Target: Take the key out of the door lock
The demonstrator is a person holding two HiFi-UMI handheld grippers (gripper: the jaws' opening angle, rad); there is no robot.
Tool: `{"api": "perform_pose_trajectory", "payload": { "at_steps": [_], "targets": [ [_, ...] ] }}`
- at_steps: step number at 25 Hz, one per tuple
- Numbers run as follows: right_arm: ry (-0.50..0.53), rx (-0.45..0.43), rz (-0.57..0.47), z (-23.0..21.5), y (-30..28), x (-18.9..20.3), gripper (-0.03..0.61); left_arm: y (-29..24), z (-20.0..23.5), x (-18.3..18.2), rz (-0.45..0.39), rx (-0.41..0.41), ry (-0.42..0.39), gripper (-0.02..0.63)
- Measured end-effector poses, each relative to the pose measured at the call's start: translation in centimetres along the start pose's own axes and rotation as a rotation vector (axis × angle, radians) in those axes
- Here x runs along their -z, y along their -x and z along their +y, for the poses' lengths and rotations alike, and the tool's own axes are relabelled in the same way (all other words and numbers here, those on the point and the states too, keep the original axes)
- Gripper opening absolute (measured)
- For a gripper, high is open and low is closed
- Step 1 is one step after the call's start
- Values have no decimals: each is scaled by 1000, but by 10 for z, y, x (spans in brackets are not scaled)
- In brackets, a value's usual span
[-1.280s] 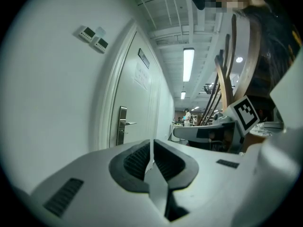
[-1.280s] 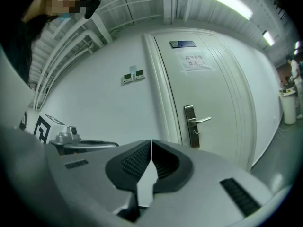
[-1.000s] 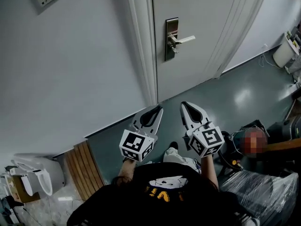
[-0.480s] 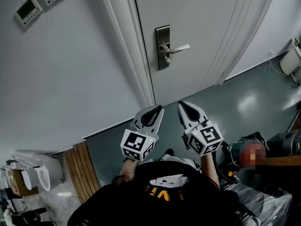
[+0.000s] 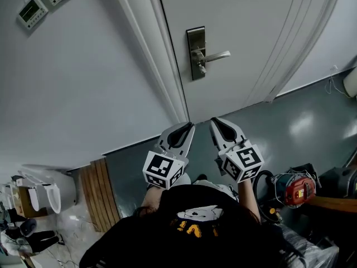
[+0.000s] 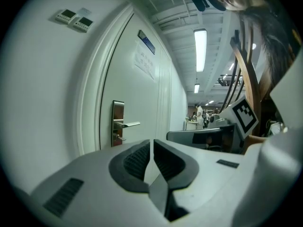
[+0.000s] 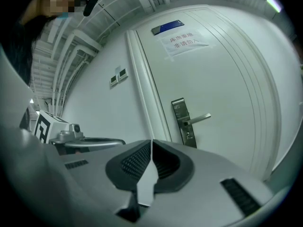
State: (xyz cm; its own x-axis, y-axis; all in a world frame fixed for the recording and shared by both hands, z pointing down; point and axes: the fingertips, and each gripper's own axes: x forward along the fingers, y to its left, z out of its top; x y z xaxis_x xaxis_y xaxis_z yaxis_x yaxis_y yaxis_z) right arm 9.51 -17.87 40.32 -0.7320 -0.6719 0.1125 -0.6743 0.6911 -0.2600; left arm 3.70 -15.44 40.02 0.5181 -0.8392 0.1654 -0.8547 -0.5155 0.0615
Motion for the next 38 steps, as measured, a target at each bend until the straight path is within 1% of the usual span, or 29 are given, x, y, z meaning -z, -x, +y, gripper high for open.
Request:
{"api": "perform_pose_trajectory", "payload": {
  "at_steps": [4, 9, 13, 18, 24, 29, 33, 34, 35, 36, 38],
  "targets": [
    [-35, -19, -5, -5, -4, 4, 9, -2, -3, 4, 17, -14, -2, 15],
    [-49, -28, 0, -6, -10, 8, 9, 4, -1, 8, 29, -30, -10, 15],
    [-54, -32, 7, -8, -17, 10, 9, 5, 3, 7, 20, -26, -28, 15],
    [-73, -41, 25, -15, -32, 11, 9, -6, 11, 5, 3, -20, -6, 15],
    [-110, -39, 57, -36, -58, 14, 9, -23, 26, 6, 0, -16, -3, 15],
    [-137, -29, 76, -57, -87, 15, 9, -38, 46, 5, 4, -23, 3, 15],
    [-139, 2, 93, -81, -110, 16, 12, -53, 60, 0, -3, -20, 2, 15],
    [-142, 5, 98, -87, -116, 16, 21, -57, 63, 0, -4, -19, 2, 15],
    [-147, 6, 104, -93, -123, 16, 59, -61, 67, -1, -5, -18, 1, 15],
    [-153, 6, 110, -99, -130, 17, 80, -65, 70, -1, -3, -17, -1, 15],
    [-164, 15, 120, -111, -143, 19, 84, -71, 77, -1, 2, -17, -6, 15]
  ]
}}
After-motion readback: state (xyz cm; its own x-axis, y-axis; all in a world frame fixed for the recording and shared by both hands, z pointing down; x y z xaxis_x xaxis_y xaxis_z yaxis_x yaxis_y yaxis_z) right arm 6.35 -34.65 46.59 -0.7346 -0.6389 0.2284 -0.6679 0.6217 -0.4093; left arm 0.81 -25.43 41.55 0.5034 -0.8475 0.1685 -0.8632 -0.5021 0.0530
